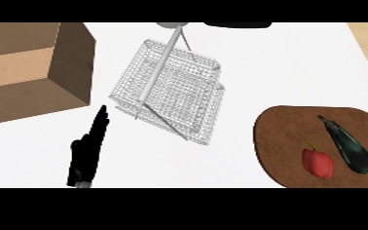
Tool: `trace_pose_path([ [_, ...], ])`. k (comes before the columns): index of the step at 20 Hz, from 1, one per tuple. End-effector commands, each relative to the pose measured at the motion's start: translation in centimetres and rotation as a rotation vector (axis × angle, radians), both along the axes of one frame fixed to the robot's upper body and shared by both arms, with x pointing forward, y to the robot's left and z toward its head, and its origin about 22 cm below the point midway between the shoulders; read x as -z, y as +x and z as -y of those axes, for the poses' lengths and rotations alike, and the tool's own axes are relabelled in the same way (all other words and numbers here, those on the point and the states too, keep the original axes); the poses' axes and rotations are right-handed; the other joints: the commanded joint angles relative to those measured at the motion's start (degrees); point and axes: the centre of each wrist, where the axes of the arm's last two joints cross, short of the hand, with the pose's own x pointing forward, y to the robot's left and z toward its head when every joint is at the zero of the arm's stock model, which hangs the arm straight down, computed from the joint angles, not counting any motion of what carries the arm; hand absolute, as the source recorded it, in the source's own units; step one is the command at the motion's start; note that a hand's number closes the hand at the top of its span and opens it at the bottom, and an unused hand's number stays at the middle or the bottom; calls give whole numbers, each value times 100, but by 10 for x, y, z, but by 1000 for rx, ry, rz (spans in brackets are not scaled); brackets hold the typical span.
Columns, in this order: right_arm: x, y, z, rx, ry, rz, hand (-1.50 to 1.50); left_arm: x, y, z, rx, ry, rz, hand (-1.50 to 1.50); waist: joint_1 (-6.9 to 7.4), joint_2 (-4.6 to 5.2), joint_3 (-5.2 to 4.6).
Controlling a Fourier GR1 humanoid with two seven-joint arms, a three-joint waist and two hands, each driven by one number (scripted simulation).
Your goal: Pick the bell pepper from the cutting board and place it in the tiered basket
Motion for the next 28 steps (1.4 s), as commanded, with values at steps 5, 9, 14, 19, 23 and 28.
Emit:
trace_pose_path([
  [5,4,50,-55,91,-97,-247,-150,-1,2,-1,-27,9,-14,0,-63,-59,13],
  [9,-2,89,-70,108,-79,-307,-150,2,5,14,-22,-33,-35,0,-158,-75,22],
  [14,7,116,-92,47,-37,-303,-150,9,-12,-17,-34,-1,-46,0,-211,-99,29],
  [19,-3,130,-94,74,-28,-351,-150,11,-9,0,-51,-7,-37,0,-237,-101,27],
  [23,13,140,-88,113,-4,-480,-150,5,-9,-9,-44,2,-31,0,-201,-96,27],
  [28,18,146,-83,112,23,-485,-150,3,-5,-4,-35,-3,-37,0,-246,-102,29],
])
